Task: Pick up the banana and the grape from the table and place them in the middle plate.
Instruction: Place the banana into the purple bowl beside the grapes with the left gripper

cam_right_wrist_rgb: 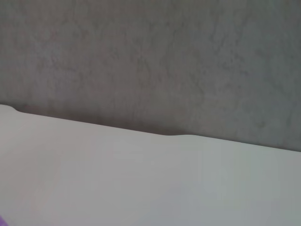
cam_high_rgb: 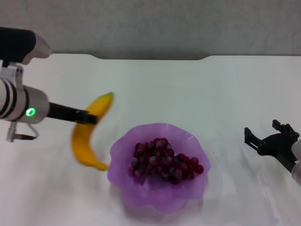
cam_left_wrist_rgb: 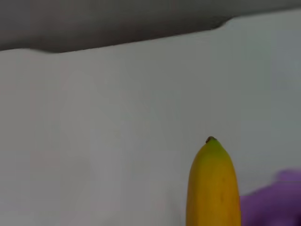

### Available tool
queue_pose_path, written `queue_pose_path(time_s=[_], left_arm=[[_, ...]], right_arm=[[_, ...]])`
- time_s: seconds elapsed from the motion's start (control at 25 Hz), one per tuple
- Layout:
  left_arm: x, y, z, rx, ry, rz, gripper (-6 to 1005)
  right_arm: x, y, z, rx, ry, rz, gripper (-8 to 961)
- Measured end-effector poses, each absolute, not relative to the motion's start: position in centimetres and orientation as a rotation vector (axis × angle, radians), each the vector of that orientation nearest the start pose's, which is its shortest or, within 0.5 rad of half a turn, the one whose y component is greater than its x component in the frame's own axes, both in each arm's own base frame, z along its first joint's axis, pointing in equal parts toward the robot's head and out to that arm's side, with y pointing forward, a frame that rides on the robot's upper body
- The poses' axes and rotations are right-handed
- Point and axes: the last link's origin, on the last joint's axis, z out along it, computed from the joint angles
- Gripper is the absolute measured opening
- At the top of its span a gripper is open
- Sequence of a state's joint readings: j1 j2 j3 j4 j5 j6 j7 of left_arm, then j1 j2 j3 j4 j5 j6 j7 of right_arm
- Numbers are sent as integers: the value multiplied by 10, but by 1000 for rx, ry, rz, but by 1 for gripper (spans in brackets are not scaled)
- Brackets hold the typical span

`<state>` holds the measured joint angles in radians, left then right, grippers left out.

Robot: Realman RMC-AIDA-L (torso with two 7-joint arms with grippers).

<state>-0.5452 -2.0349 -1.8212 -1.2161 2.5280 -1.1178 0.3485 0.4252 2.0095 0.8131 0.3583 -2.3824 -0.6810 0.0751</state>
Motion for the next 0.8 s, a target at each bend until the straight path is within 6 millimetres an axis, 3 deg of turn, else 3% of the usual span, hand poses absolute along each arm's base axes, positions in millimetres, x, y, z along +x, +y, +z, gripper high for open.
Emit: queue_pose_path(time_s=[0.16, 0.32, 0.64, 0.8], left_arm=[[-197, 395, 9, -2290, -1290, -213, 509], [-193, 392, -6, -2301, -1323, -397, 513], [-215, 380, -49, -2241, -1323, -380, 521], [-224, 371, -57, -2224, -1317, -359, 525]], right_arm=[[342, 341, -54, -1864, 702, 368, 892], [341, 341, -54, -1866, 700, 369, 892], [341, 340, -55, -1869, 702, 368, 892], [341, 341, -55, -1868, 703, 368, 892]])
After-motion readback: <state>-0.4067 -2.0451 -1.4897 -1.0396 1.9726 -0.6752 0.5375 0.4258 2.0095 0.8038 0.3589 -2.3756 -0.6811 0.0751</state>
